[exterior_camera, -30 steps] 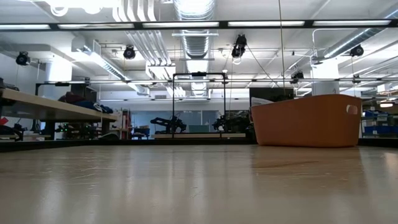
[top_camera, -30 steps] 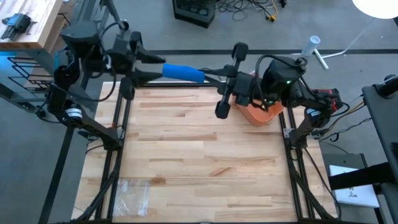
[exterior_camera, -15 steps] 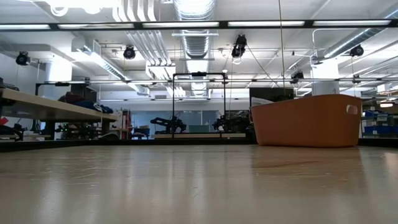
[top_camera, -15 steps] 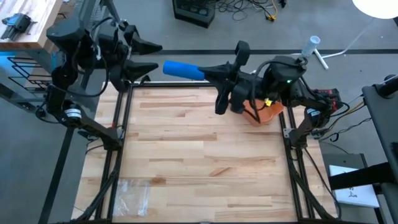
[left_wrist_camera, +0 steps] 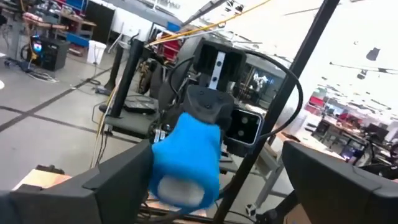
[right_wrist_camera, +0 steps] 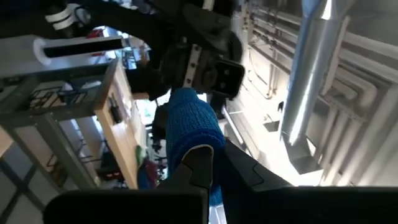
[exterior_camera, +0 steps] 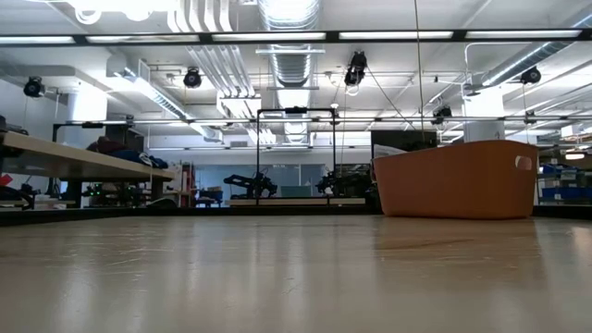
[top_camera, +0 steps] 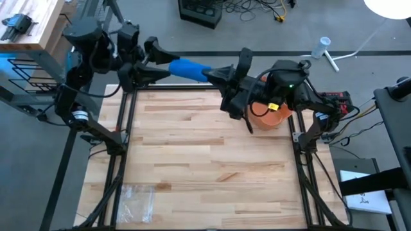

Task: Roll bandage
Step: Roll the blue bandage

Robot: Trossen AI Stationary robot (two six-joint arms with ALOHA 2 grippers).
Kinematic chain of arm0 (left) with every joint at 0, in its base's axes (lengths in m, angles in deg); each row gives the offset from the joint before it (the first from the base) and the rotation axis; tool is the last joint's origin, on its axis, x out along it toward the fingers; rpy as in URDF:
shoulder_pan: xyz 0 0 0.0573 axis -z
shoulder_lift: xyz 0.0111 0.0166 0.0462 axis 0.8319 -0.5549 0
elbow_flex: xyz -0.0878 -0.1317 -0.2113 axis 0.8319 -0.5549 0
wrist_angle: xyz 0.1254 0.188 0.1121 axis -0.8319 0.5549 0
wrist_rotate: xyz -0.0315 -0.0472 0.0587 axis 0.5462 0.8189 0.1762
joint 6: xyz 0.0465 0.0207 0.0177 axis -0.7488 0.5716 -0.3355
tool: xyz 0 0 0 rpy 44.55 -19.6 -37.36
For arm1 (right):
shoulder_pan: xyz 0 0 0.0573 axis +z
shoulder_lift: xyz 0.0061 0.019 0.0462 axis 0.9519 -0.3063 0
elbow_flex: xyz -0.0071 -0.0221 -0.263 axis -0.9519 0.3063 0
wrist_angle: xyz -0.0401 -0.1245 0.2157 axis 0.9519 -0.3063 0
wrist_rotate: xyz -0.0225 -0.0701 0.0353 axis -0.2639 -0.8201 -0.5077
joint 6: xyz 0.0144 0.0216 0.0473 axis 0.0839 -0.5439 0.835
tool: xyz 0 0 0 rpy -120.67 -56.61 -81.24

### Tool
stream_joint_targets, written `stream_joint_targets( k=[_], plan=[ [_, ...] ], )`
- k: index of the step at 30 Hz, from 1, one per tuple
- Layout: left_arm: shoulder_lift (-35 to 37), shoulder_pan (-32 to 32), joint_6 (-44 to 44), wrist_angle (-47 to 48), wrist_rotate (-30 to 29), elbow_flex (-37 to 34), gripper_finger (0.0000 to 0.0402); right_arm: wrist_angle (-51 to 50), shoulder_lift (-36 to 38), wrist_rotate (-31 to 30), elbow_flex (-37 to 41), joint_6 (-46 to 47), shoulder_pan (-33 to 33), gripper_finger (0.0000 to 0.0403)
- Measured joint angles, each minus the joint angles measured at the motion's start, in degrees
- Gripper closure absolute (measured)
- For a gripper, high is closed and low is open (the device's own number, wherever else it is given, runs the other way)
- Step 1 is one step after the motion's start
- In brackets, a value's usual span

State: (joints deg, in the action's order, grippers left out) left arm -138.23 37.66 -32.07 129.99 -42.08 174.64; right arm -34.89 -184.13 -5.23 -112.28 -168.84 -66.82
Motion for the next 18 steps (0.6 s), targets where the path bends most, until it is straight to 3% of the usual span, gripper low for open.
stream_joint_targets(
  k=[3,9,14,18],
  plan=[
    [-0.28,0.08,-4.14,-0.36,-0.53,-0.01,0.0055,-2.06,-0.02,0.34,0.0,-0.2,-0.18,0.0394],
    [-0.11,0.0,-12.92,-0.75,-8.32,0.02,0.0062,-6.39,-0.05,0.44,0.02,0.65,-1.04,0.0394],
    [-1.57,0.95,-13.02,-0.95,-7.93,0.02,0.007,-8.7,-0.05,0.67,0.02,3.1,-2.01,0.0394],
    [-3.64,2.32,-13.15,-0.93,-5.52,0.02,0.0079,-9.17,-0.05,4.85,0.02,6.73,-2.47,0.0394]
  ],
)
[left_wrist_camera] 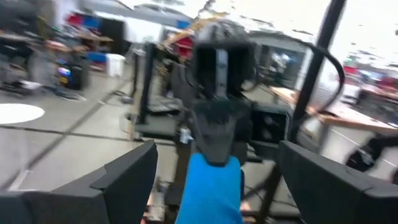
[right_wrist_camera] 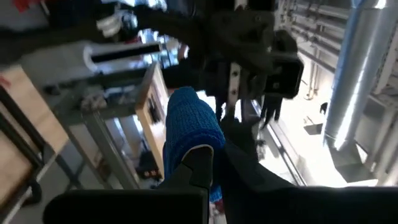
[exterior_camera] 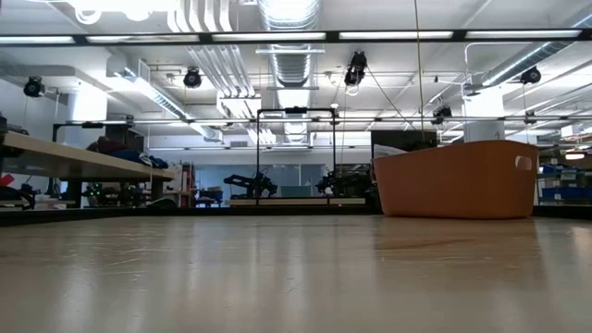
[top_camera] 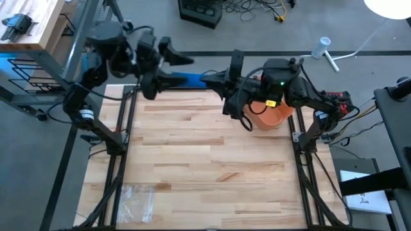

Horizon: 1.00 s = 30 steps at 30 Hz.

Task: Roll bandage
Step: Roll the blue bandage

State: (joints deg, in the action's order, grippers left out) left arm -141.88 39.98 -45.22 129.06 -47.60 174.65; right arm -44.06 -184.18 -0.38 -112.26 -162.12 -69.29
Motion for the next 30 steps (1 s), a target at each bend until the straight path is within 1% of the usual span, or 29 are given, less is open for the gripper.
stream_joint_targets(
  k=[2,5,9,11,13,18,24,30],
  plan=[
    [-0.96,0.16,0.06,0.02,2.41,0.0,0.0084,-0.05,0.0,1.12,0.0,1.01,0.02,0.0394],
    [-2.13,0.15,0.52,0.04,5.48,0.0,0.0091,-0.02,0.04,1.22,0.0,1.24,0.09,0.0394],
    [-3.09,0.08,2.14,0.31,10.25,0.0,0.0099,0.5,0.12,1.22,-0.11,4.12,0.07,0.0394],
    [-3.51,0.08,2.24,1.45,11.5,0.0,0.0102,0.32,0.2,1.69,-0.11,4.35,0.09,0.0394],
    [-3.76,0.08,2.4,3.3,11.58,0.0,0.0104,1.1,0.2,3.26,-0.13,4.88,0.26,0.0394],
    [-3.44,-0.45,2.43,3.52,11.95,-0.02,0.011,1.81,0.22,9.89,-0.17,10.43,0.11,0.0394],
    [-2.37,-0.62,4.72,3.48,11.88,0.0,0.0108,0.14,0.26,10.62,-0.2,13.48,0.13,0.0394],
    [-2.33,-0.81,6.47,3.88,11.48,-0.01,0.0098,0.02,0.09,11.25,-0.2,14.09,0.28,0.0394]
  ],
)
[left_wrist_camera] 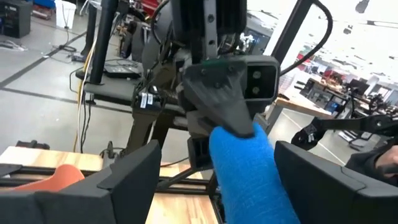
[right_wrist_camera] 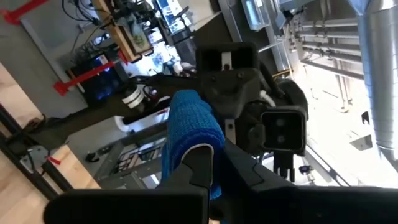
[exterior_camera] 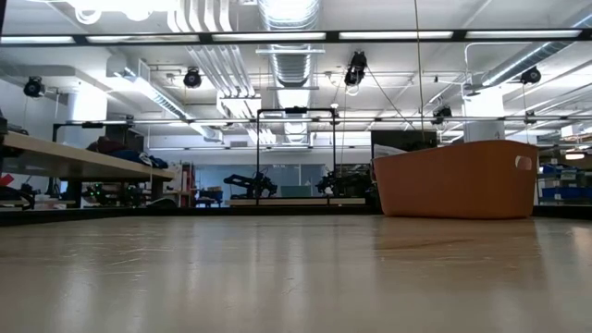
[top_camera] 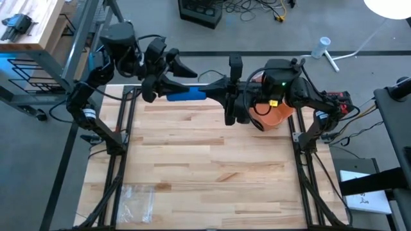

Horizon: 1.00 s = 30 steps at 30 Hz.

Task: Roll bandage
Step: Roll the blue bandage

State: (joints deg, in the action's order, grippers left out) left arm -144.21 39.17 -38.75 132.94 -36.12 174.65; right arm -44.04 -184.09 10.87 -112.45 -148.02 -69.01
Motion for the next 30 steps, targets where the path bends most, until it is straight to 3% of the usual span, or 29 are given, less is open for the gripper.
stream_joint_targets(
  k=[14,30],
  plan=[
    [-0.04,-0.49,-1.21,2.81,-0.07,0.01,0.0118,0.07,0.52,3.68,0.0,0.04,0.33,0.0394],
    [-0.52,-0.5,-1.38,1.71,-0.59,0.01,0.0114,3.71,0.68,6.61,-0.04,0.43,0.33,0.0394]
  ],
)
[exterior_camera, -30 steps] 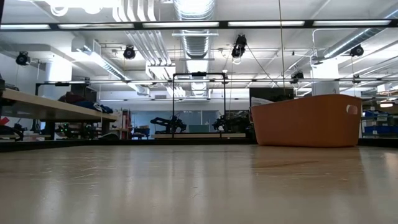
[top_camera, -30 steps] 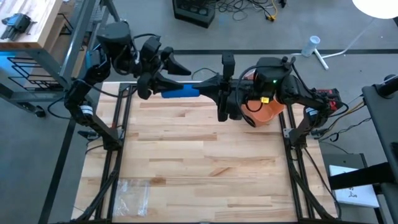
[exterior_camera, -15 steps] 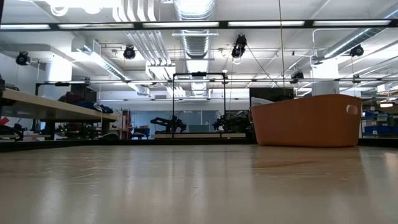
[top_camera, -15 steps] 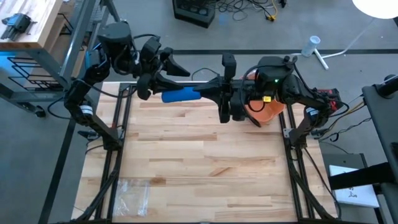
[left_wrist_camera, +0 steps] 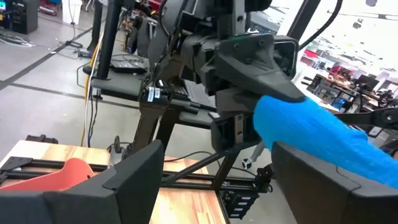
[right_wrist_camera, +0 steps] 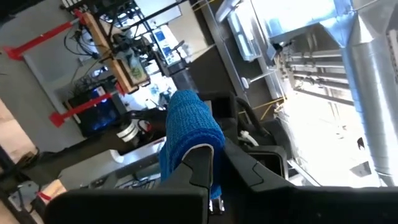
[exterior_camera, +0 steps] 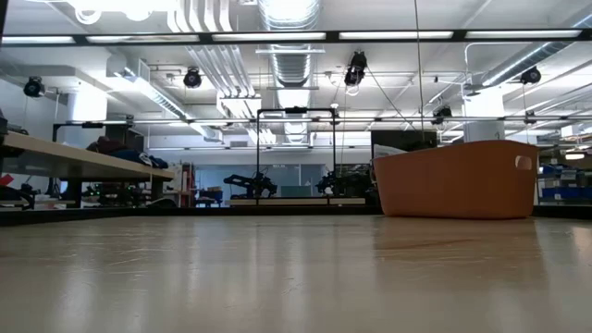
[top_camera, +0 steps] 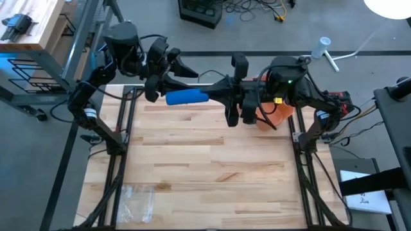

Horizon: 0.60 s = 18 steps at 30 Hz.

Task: Roll bandage
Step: Roll the blue bandage

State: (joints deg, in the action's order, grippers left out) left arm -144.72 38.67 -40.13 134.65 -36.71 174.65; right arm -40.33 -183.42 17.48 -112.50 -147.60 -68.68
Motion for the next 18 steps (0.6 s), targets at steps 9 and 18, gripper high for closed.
stream_joint_targets(
  k=[9,18],
  plan=[
    [-0.11,0.15,1.04,-1.39,-0.02,-0.02,0.0129,1.46,0.0,-7.22,0.0,-0.29,-0.09,0.0394],
    [-0.11,0.15,1.68,-2.13,-0.06,-0.02,0.013,2.61,-0.02,-8.93,0.0,-2.2,-0.33,0.0394]
  ],
)
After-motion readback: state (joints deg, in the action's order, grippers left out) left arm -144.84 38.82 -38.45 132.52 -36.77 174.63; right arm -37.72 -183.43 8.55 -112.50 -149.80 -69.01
